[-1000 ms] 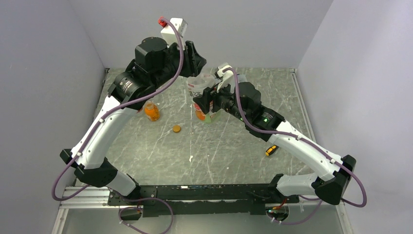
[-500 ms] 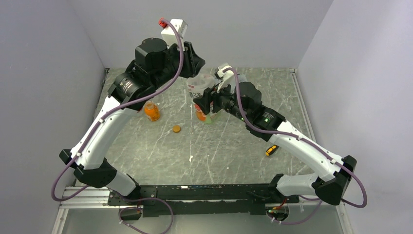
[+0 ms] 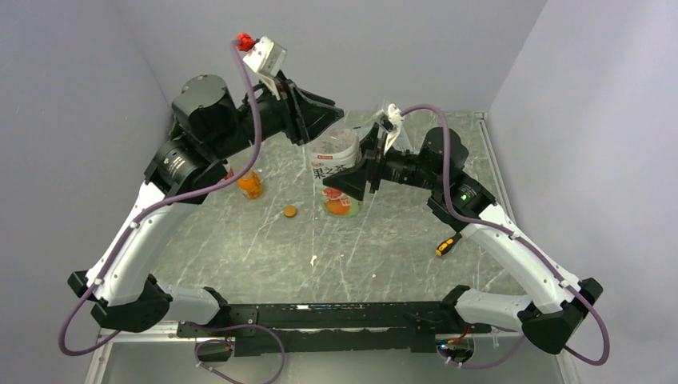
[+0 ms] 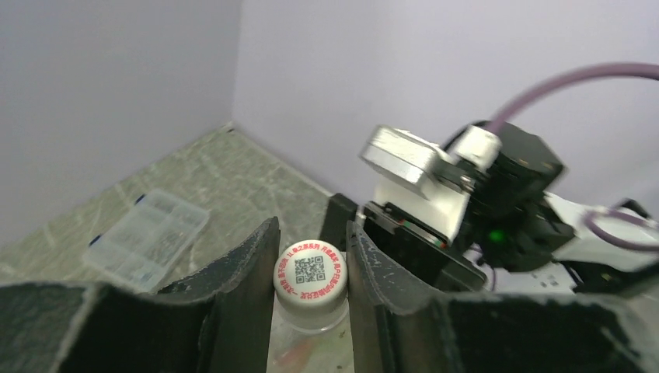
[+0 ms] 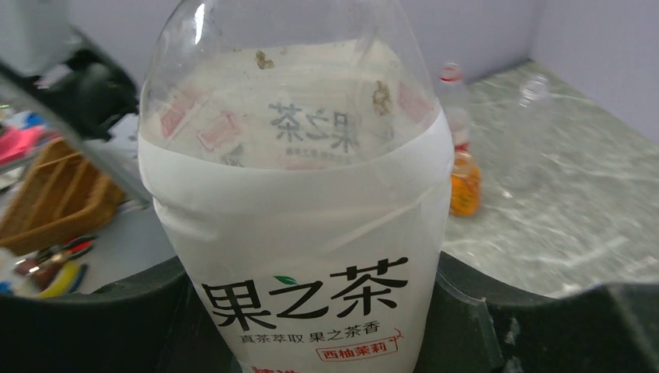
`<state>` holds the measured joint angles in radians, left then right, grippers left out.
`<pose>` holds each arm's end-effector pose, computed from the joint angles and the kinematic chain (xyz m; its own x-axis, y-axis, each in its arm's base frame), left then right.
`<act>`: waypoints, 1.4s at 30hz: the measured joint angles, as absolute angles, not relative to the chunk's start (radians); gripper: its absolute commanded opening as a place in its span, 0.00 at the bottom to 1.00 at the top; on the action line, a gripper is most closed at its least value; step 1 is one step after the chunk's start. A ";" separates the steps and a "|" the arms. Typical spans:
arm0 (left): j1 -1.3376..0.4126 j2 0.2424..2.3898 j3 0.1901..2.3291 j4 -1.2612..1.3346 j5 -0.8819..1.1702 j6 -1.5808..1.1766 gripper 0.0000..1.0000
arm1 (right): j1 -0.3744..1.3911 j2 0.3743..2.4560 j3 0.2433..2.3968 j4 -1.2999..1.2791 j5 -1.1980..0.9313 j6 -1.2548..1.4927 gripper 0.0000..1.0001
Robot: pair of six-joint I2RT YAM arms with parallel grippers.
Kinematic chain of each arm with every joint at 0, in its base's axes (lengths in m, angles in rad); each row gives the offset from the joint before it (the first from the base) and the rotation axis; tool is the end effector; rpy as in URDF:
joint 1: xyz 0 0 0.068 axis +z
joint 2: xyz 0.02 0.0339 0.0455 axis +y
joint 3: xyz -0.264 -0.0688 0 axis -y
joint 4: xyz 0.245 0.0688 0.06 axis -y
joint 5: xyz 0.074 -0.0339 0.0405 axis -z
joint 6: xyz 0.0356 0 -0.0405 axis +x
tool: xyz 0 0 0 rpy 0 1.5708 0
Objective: Screw on the bottle caps
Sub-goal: Screw the bottle cap onto the plastic bottle.
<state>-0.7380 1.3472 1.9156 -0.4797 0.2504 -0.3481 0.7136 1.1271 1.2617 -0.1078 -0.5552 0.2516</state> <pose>0.1744 -0.1705 0.5630 -0.2230 -0.2439 -0.9438 0.8067 0.4973 -0.3191 0.1734 0.1750 0.4471 -0.2180 0.0911 -0.9717 -0.9296 0.2838 0.2352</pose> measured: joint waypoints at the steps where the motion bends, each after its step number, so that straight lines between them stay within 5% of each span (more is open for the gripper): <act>1: -0.736 1.336 1.908 -0.467 0.279 -0.345 0.32 | 0.708 1.126 1.261 -0.088 -0.602 0.269 0.20; 9: -0.719 1.280 1.872 -0.356 0.527 -0.347 0.46 | 0.698 1.123 1.259 0.064 -0.866 0.403 0.21; 22: -0.559 1.272 1.789 -0.241 0.815 -0.470 0.76 | 0.698 1.114 1.247 0.084 -0.943 0.459 0.21; 37: -0.530 1.262 1.786 -0.286 0.893 -0.443 0.81 | 0.697 1.075 1.251 0.031 -0.851 0.358 0.21; 42: -0.525 1.251 1.786 -0.316 0.894 -0.430 0.91 | 0.697 1.073 1.269 -0.003 -0.769 0.320 0.23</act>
